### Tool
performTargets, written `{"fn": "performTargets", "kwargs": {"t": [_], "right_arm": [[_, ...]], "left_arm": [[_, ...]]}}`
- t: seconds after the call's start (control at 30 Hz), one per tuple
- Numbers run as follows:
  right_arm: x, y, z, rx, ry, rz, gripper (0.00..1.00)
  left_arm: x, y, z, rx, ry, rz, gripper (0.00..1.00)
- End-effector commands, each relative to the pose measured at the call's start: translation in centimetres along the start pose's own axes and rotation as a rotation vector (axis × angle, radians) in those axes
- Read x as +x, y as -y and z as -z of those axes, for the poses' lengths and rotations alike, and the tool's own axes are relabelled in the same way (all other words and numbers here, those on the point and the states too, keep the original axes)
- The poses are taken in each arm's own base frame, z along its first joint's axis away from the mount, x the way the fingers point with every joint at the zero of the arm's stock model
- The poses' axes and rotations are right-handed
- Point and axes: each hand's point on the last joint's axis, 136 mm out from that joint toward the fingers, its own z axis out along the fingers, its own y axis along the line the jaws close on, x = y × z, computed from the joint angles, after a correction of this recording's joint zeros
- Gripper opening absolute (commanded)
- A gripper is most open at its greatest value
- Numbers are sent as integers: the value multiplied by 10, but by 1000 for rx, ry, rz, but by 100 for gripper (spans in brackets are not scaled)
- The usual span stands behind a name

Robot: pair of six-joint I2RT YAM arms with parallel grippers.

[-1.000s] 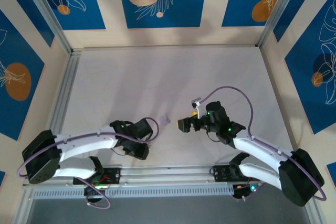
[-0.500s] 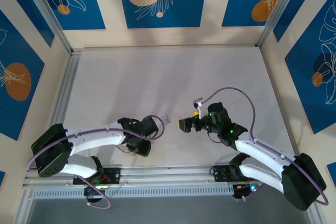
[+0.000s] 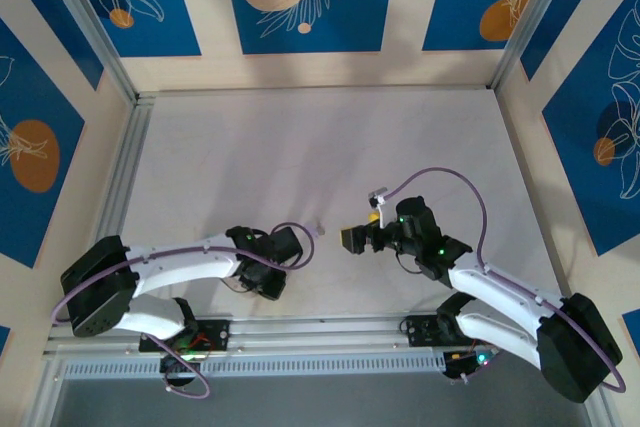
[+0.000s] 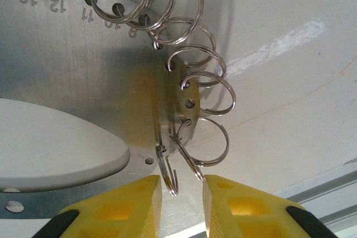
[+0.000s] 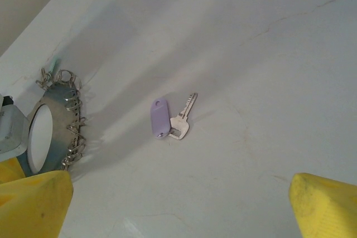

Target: Put the keys on the keyring

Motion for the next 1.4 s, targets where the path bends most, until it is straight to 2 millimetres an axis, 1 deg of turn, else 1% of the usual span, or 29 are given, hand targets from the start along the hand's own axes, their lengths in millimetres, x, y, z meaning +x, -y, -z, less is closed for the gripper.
{"fn": "performTargets", "kwargs": {"t": [0.0, 0.07, 0.2, 0.33, 0.47, 0.6, 0.73, 0.87, 1.1, 1.37], "right_arm": [[0, -1, 3, 0, 12, 0, 99], [1, -1, 2, 0, 12, -1, 99], [1, -1, 1, -2, 8, 1, 99], [1, -2, 1, -6, 10, 2, 99], [0, -2, 3, -7, 19, 5, 99], [0, -2, 4, -6, 20, 4, 99], [0, -2, 4, -4, 22, 4, 99], [0, -2, 4, -4, 23, 4, 99], [0, -2, 5, -2, 26, 4, 99], [-1, -2, 7, -3, 35, 5, 99]], "left_arm": [[0, 1, 4, -17, 3, -9, 25], [0, 2, 8, 1, 15, 2, 26], [2, 5, 16, 36, 27, 22, 33], [4, 3, 23, 47, 44, 45, 34], [9, -9, 19, 4, 25, 71, 31], [6, -11, 16, -9, 27, 86, 27], [6, -14, 12, -32, 21, 83, 26], [2, -9, 7, -21, 14, 70, 26], [0, -9, -3, -34, 2, 68, 25], [-3, -10, -13, -41, -11, 57, 21]]}}
